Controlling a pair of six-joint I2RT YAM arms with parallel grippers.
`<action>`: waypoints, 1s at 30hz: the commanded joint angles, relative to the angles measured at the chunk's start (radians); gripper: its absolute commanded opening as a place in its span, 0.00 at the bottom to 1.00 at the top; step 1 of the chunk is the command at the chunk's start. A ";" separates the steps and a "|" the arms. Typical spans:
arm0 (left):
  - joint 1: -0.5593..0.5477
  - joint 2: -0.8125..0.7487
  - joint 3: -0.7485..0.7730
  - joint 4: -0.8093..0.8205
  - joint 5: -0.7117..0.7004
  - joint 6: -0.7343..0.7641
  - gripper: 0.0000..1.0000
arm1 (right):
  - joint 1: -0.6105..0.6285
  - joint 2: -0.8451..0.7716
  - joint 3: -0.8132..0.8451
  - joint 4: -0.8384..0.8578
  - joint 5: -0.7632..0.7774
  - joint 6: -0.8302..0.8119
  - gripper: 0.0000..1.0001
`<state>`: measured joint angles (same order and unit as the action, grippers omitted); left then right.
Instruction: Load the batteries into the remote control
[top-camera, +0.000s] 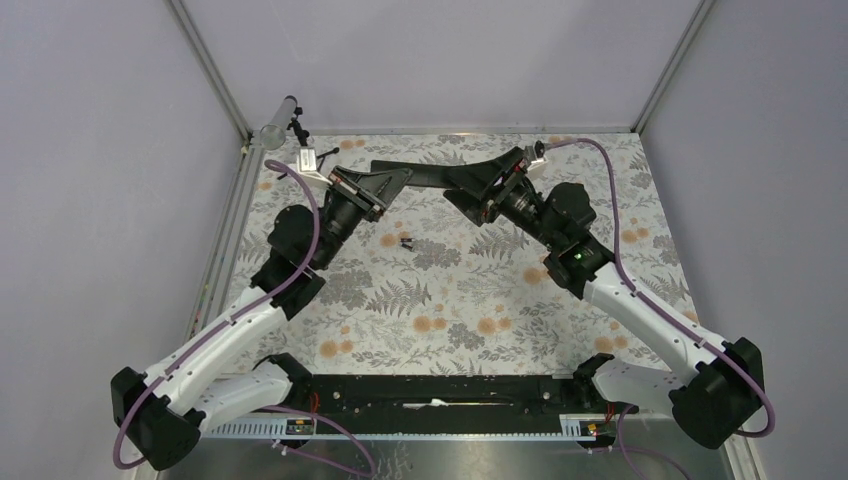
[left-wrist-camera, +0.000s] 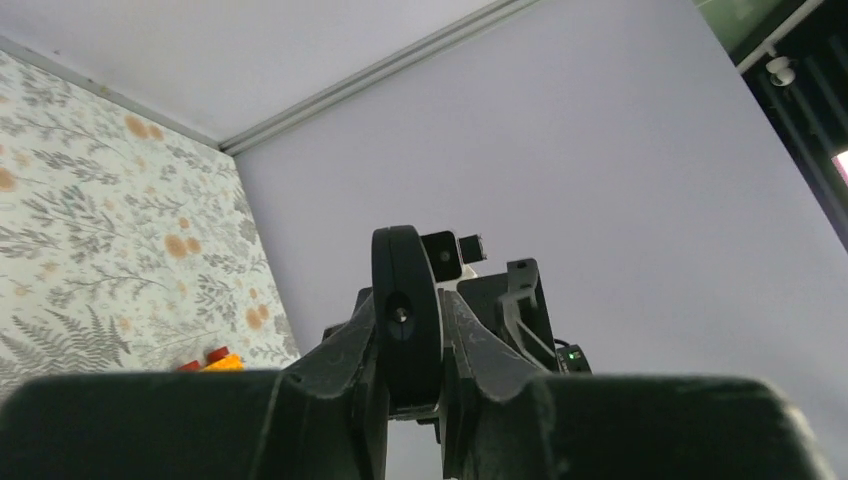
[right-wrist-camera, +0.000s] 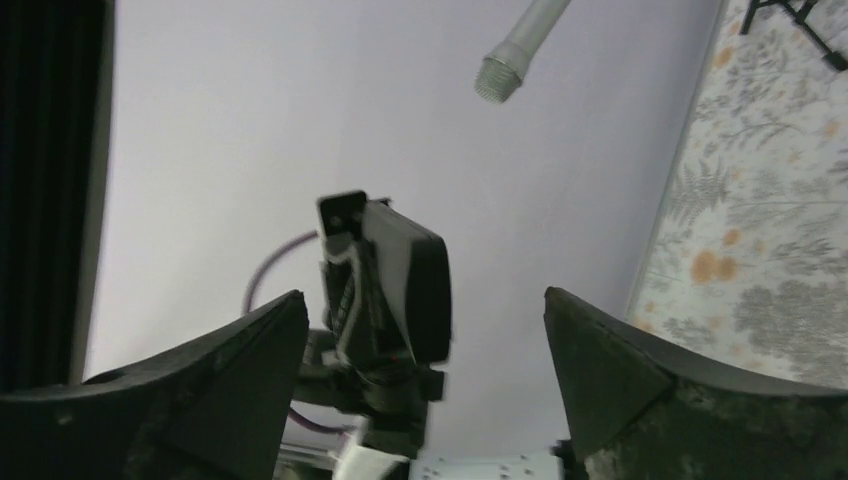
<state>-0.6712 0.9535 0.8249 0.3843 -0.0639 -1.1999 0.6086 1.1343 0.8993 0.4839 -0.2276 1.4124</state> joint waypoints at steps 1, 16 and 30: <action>0.077 -0.010 0.145 -0.139 0.137 0.048 0.00 | -0.077 -0.024 -0.007 0.031 -0.231 -0.172 0.99; 0.245 0.065 0.205 -0.245 0.538 -0.113 0.00 | -0.107 0.100 0.083 0.221 -0.547 -0.107 0.99; 0.246 0.051 0.182 -0.197 0.581 -0.170 0.00 | -0.108 0.183 0.113 0.189 -0.506 -0.082 0.45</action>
<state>-0.4305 1.0256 1.0054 0.1062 0.4892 -1.3308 0.5014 1.3178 0.9974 0.6144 -0.7422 1.3197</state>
